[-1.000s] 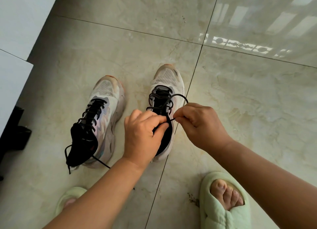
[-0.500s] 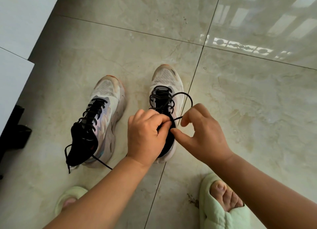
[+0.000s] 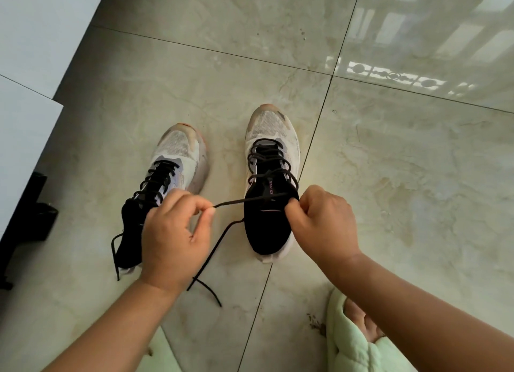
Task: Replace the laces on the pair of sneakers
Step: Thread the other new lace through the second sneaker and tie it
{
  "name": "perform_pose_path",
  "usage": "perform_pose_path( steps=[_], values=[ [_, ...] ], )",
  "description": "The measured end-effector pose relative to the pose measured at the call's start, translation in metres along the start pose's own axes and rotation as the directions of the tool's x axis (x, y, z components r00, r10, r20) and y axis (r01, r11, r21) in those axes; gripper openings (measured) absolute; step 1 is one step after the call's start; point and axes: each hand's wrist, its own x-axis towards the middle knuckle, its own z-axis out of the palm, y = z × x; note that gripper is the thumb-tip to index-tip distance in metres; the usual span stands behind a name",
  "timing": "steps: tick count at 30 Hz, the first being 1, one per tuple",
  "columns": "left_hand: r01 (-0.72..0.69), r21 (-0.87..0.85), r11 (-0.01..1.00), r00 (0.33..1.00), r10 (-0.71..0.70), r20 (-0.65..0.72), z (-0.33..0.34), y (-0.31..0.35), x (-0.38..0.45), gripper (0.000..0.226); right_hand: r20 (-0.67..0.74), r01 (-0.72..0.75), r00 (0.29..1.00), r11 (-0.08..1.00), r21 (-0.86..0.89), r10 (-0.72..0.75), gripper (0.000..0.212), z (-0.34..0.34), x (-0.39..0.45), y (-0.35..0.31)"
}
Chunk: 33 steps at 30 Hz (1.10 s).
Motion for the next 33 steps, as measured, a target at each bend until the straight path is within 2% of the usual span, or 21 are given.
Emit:
perform_pose_path(
  steps=[3, 7, 10, 12, 14, 15, 16, 18, 20, 22, 24, 26, 30, 31, 33],
  values=[
    [0.059, 0.005, 0.998, 0.998, -0.059, 0.016, -0.007, -0.009, -0.007, 0.023, 0.005, -0.003, 1.0, 1.0, -0.012, 0.003, 0.026, 0.002, 0.001, -0.002],
    [0.226, -0.023, 0.974, 0.974, -0.226, -0.013, -0.011, -0.024, -0.012, 0.008, -0.022, -0.028, 0.999, 0.999, -0.016, 0.028, 0.026, 0.003, 0.0, -0.001],
    [0.298, -0.039, 0.954, 0.954, -0.297, 0.041, -0.008, -0.027, -0.018, 0.016, -0.023, -0.011, 1.0, 0.999, -0.038, 0.01, 0.026, 0.003, 0.0, 0.0],
    [0.301, -0.137, 0.944, 0.95, -0.285, 0.125, -0.005, -0.022, -0.018, 0.019, -0.017, 0.025, 0.999, 0.997, -0.075, -0.027, 0.025, 0.001, 0.001, 0.002],
    [0.25, -0.256, 0.934, 0.961, -0.207, 0.183, -0.005, -0.013, -0.016, 0.01, -0.032, 0.079, 0.996, 0.995, -0.064, -0.081, 0.017, -0.003, 0.002, 0.002],
    [0.214, -0.303, 0.928, 0.965, -0.152, 0.215, -0.005, -0.008, -0.014, 0.004, -0.051, 0.133, 0.99, 0.991, -0.03, -0.135, 0.013, -0.006, 0.003, 0.0],
    [0.181, -0.325, 0.928, 0.964, -0.101, 0.247, -0.004, -0.003, -0.014, 0.006, -0.073, 0.22, 0.973, 0.976, -0.001, -0.219, 0.011, -0.008, 0.003, -0.003],
    [0.138, -0.319, 0.938, 0.942, -0.025, 0.334, -0.001, 0.004, -0.012, 0.01, -0.093, 0.438, 0.894, 0.899, -0.026, -0.438, 0.019, -0.012, 0.004, -0.009],
    [0.142, -0.269, 0.953, 0.907, -0.016, 0.421, 0.002, 0.008, -0.009, 0.004, -0.03, 0.582, 0.809, 0.806, -0.109, -0.588, 0.033, -0.012, 0.004, -0.015],
    [0.129, -0.218, 0.967, 0.882, -0.011, 0.471, 0.005, 0.007, -0.007, 0.008, 0.046, 0.611, 0.791, 0.784, -0.107, -0.61, 0.04, -0.012, 0.006, -0.019],
    [0.141, -0.215, 0.967, 0.87, -0.017, 0.492, 0.007, 0.005, -0.005, 0.011, 0.073, 0.596, 0.803, 0.801, -0.062, -0.592, 0.038, -0.013, 0.008, -0.017],
    [0.227, -0.269, 0.936, 0.847, -0.054, 0.528, 0.008, 0.004, -0.004, 0.015, 0.062, 0.582, 0.813, 0.81, -0.065, -0.579, 0.036, -0.016, 0.01, -0.013],
    [0.429, -0.295, 0.854, 0.73, -0.136, 0.67, 0.015, 0.009, -0.005, 0.026, 0.092, 0.583, 0.812, 0.81, -0.064, -0.576, 0.044, -0.021, 0.012, -0.007],
    [0.423, -0.284, 0.861, 0.74, -0.148, 0.656, 0.014, 0.01, -0.005, 0.026, 0.096, 0.578, 0.814, 0.815, -0.043, -0.572, 0.046, -0.023, 0.012, -0.006],
    [0.326, -0.324, 0.888, 0.845, -0.12, 0.522, 0.008, 0.013, -0.002, 0.018, 0.073, 0.567, 0.821, 0.824, 0.014, -0.566, 0.046, -0.026, 0.012, -0.006]
  ],
)
